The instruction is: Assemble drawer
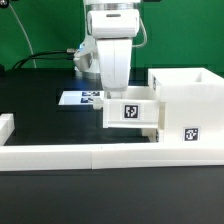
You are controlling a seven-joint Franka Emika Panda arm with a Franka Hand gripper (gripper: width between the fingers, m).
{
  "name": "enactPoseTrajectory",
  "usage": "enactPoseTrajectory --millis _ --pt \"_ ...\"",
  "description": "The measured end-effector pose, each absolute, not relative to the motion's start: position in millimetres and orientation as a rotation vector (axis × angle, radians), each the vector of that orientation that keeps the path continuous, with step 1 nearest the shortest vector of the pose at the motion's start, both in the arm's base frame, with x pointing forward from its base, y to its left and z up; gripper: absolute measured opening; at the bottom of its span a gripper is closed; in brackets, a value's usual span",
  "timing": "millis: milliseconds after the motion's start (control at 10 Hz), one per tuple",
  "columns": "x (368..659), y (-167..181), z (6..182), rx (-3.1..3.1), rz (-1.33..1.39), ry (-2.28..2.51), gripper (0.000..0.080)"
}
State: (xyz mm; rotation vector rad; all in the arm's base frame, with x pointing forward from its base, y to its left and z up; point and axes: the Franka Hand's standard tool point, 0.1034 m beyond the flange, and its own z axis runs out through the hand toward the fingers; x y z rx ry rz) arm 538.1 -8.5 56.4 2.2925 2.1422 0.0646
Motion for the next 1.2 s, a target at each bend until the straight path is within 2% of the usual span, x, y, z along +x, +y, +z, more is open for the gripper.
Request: enactPoseTrajectory --millis 1200 --pt "540.8 -3.0 55.3 2.268 0.064 2.169 0.0042"
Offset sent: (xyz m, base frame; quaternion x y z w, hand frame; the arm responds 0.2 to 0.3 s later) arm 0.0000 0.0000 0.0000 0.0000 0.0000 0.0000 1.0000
